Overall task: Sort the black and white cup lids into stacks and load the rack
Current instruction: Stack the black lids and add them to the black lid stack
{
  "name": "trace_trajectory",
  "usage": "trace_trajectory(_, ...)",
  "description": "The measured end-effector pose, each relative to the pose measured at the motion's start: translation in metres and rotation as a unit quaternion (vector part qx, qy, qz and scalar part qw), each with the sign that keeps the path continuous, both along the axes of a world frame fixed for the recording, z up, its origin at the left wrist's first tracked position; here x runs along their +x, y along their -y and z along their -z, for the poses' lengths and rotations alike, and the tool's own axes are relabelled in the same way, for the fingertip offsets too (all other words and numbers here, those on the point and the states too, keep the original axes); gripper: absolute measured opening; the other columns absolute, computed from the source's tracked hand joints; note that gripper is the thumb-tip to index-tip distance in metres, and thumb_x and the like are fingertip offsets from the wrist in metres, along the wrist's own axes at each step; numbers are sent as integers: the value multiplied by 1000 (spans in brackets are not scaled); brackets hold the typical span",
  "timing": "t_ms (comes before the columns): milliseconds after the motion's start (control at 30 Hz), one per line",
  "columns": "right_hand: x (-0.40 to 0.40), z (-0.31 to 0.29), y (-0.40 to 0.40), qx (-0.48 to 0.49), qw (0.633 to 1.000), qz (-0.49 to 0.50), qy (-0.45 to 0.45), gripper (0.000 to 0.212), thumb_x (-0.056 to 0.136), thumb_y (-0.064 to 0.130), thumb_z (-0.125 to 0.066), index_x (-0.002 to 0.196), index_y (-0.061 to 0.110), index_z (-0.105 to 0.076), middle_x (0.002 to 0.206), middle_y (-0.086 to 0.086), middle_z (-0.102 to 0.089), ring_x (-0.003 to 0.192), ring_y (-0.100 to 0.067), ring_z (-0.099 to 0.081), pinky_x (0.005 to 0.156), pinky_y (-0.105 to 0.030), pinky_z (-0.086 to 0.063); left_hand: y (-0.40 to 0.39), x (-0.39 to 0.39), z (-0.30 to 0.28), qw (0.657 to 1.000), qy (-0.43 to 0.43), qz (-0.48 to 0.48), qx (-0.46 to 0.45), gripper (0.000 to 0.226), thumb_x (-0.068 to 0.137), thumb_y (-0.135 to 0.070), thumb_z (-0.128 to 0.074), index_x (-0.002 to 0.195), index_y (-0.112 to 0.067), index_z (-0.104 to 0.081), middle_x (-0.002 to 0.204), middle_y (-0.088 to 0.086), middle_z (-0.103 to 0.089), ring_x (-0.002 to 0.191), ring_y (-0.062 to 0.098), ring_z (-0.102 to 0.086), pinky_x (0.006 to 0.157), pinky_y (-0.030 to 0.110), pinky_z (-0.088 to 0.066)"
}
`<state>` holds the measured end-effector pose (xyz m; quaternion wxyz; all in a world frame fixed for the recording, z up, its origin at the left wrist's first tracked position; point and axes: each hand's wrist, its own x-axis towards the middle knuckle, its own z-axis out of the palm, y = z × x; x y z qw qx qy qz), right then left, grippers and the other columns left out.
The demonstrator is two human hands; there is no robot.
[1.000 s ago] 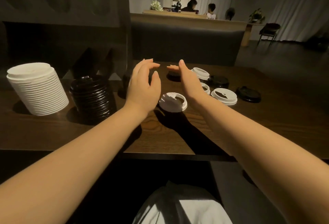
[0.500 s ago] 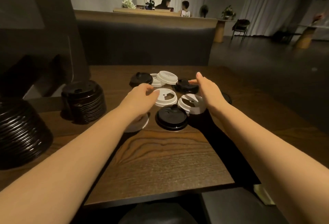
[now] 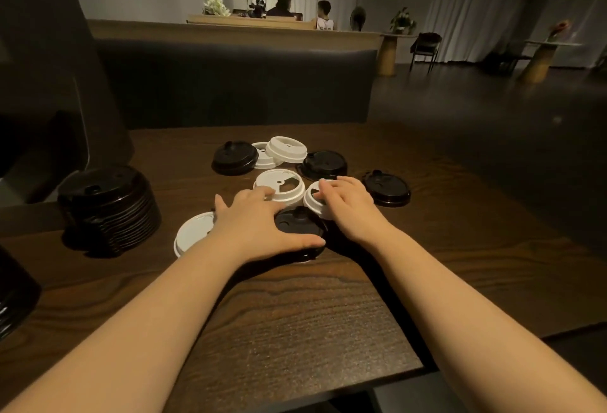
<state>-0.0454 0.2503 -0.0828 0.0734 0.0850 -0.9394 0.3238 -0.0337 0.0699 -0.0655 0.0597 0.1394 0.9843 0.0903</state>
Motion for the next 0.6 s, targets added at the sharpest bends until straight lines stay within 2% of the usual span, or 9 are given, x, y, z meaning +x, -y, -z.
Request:
trace_trajectory(133,7,-6,1,25,997,-70,-6,50,104,32,-26,117,6,-68,136,0,-55,124,-8,-40,85,-12,-21,-1,-3,3,998,-33,-18,54,90,61,-85,-52,130,-27,-57,150,-8,-34,140,18,-26,115,54,-16)
trace_trajectory(200,7,-7,0,27,996,-84,-31,49,104,30,-28,112,4,-70,127,-5,-61,116,-10,-46,90,-17,-27,2,-5,6,996,-35,-10,83,81,58,-88,-51,114,-31,-64,135,-9,-52,128,19,-44,104,46,-32)
trace_trajectory(267,-2,-5,-7,37,996,-40,-75,48,103,34,-33,97,11,-74,110,-6,-69,106,-18,-56,97,-30,-38,5,-8,10,994,-29,-5,106,74,55,-91,-49,96,-32,-67,115,-14,-62,113,18,-54,91,41,-37)
trace_trajectory(333,-14,-3,-21,3,993,60,-98,51,100,40,-35,75,10,-67,82,-8,-67,83,-24,-60,83,-43,-48,6,-12,14,993,-22,-1,115,68,57,-89,-48,89,-31,-66,109,-16,-62,109,18,-55,88,40,-35)
trace_trajectory(367,-17,-4,-29,-30,989,119,-88,50,99,42,-36,75,9,-65,78,-8,-65,80,-25,-60,80,-45,-50,7,-12,15,993,-21,6,118,67,57,-90,-45,83,-31,-64,101,-16,-62,104,18,-56,89,42,-36)
trace_trajectory(400,-20,-4,-38,-54,980,177,-75,46,98,44,-37,84,13,-67,85,-8,-66,86,-25,-61,84,-46,-50,7,-11,14,993,-23,13,115,65,58,-89,-42,78,-30,-60,91,-14,-60,97,17,-57,92,46,-38)
trace_trajectory(467,-25,-2,-56,-46,963,266,-19,45,97,48,-39,122,19,-62,123,-7,-61,119,-26,-51,102,-48,-41,5,-5,13,995,-34,16,97,58,70,-83,-39,81,-30,-59,86,-12,-60,93,16,-57,103,53,-33)
trace_trajectory(533,-29,1,-68,-25,953,298,43,59,94,53,-43,143,19,-42,147,-8,-40,138,-29,-31,111,-49,-30,4,3,8,996,-29,14,87,75,70,-85,-26,103,-29,-62,102,-7,-66,104,17,-58,113,53,-20)
trace_trajectory(600,-32,4,-71,-26,952,298,69,71,90,56,-49,149,20,-30,153,-10,-30,142,-30,-23,114,-49,-26,4,10,3,997,-17,23,78,97,57,-91,-20,127,-31,-51,125,-6,-61,121,18,-51,116,52,-11)
